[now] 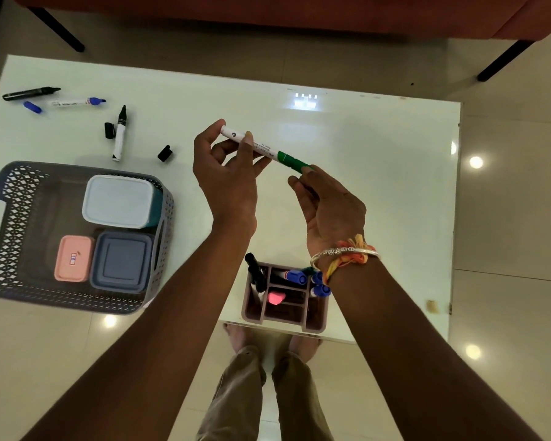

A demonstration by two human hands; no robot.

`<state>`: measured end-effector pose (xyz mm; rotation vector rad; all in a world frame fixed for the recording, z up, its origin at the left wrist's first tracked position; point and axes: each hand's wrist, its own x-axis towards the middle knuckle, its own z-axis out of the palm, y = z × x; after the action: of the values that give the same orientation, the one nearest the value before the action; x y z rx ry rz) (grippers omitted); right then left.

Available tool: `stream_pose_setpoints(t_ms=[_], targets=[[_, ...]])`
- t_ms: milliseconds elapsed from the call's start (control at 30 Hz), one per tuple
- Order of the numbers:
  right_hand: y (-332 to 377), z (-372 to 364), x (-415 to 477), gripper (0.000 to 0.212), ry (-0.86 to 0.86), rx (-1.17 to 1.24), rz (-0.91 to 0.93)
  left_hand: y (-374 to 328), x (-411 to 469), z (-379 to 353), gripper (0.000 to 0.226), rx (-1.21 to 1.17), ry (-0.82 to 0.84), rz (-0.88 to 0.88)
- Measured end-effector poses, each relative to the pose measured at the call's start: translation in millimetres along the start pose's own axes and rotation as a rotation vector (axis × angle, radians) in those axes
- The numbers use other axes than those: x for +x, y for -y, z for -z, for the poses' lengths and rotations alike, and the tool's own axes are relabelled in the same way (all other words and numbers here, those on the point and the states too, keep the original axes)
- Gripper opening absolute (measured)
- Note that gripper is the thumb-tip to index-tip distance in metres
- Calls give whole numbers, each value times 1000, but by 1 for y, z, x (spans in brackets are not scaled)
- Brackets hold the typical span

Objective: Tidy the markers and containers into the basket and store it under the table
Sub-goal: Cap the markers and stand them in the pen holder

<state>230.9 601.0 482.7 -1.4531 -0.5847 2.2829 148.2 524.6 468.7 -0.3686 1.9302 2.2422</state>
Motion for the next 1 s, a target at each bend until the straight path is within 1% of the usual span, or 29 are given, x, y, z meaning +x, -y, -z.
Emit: stream_pose_setpoints(t_ms=[67,167,233,400,500,600,700,767,833,900,1000], targets=[[3,3,1,19,33,-52,1,1,-1,0,40,-17,13,11],[8,10,2,18,83,-146,48,0,-2,0,40,-56,54,31],[10,13,2,18,83,-195,75,-1,-4,-1,39,-60,99,31],[17,17,-3,15,92,-183,61,-2,-8,-3,41,-65,202,18],[21,15,-7,11,110,-159,-8,-2,-10,1,41,-78,244,20],[24,19,-8,13,123,-139,-101,-2,-12,5,42,-87,281,20],[28,26,-10,11,132,-107,-197,-3,-18,10,39,-74,298,39],[32,28,-11,8,147,-71,-210,-2,-25,14,38,-30,302,54],[35,28,-14,10,174,-96,-176,1,-34,20,38,52,345,68],[37,27,-17,14,170,-166,-106,4,-42,27,38,147,420,64],[46,29,-23,18,118,-254,24,3,-46,38,46,353,547,19]])
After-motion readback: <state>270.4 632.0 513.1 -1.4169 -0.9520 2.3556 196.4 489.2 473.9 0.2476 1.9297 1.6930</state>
